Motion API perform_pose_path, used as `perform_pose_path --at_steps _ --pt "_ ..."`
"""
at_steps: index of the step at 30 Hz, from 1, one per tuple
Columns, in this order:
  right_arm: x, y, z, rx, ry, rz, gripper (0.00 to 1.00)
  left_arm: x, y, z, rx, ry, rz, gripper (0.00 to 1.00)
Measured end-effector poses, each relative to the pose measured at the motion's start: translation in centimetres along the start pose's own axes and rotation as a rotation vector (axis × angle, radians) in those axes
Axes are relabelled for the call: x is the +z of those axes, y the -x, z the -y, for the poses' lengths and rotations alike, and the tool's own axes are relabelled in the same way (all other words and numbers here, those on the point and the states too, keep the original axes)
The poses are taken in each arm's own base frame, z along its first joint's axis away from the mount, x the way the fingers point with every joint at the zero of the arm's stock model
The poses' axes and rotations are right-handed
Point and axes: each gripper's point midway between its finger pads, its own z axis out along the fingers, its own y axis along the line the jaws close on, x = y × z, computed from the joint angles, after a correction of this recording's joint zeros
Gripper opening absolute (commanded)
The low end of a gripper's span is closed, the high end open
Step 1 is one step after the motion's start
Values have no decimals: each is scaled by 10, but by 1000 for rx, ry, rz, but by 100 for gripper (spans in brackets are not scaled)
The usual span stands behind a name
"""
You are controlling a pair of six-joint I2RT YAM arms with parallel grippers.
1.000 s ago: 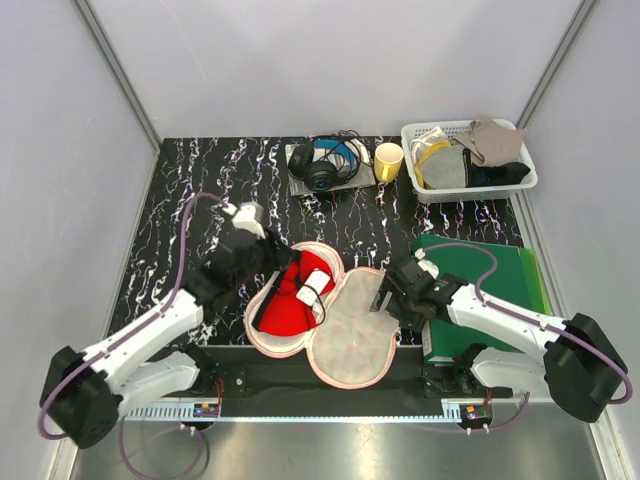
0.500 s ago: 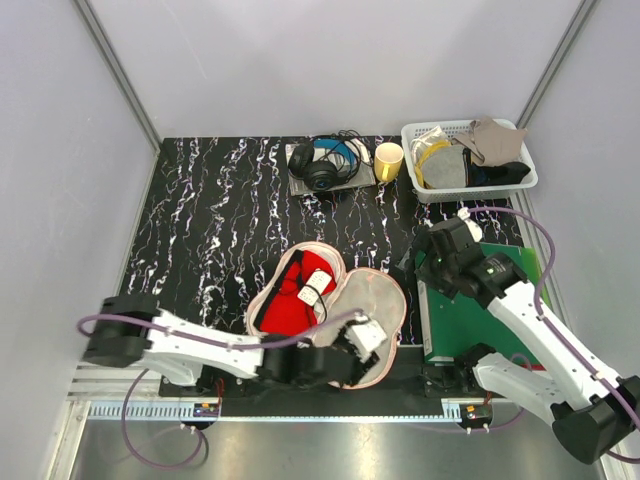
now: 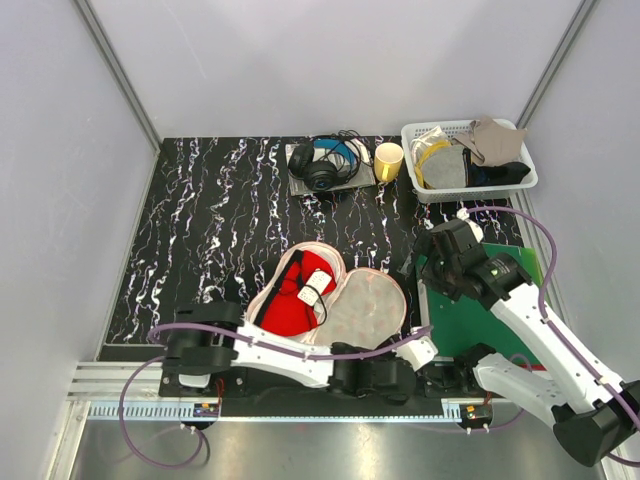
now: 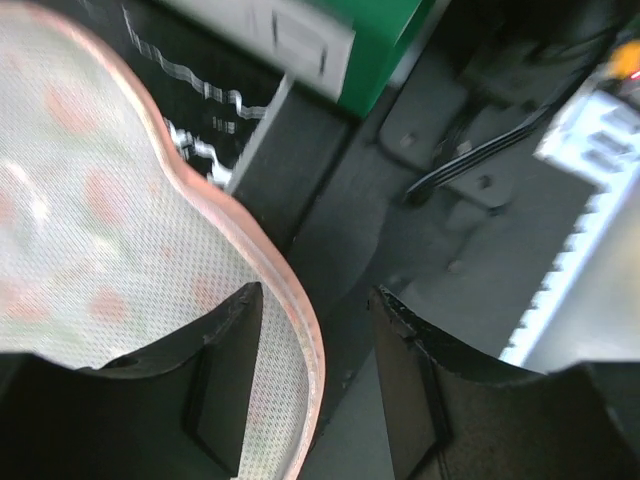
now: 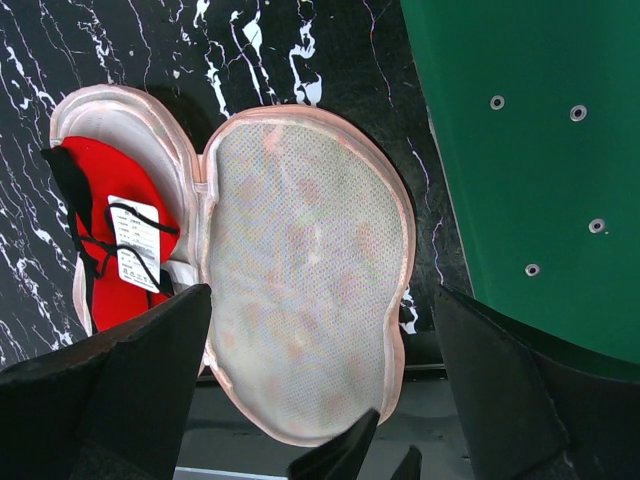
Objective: Place the bra in the laundry bag and zip it closed
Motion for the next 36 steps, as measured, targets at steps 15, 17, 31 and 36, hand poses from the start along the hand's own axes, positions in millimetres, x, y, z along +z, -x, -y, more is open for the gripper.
perform_pose_path --at_steps 15,17,31,36 --pt "-10 1 -2 4 38 17 100 30 -29 -18 -112 95 -204 0" --pt "-9 0 -1 -2 36 15 100 28 -28 -20 -122 99 -203 0" --pt "3 -15 -14 -51 81 -89 100 -96 47 -167 -567 102 168 0" --pt "18 -31 -40 -46 216 -166 100 -106 3 -236 -725 268 174 0"
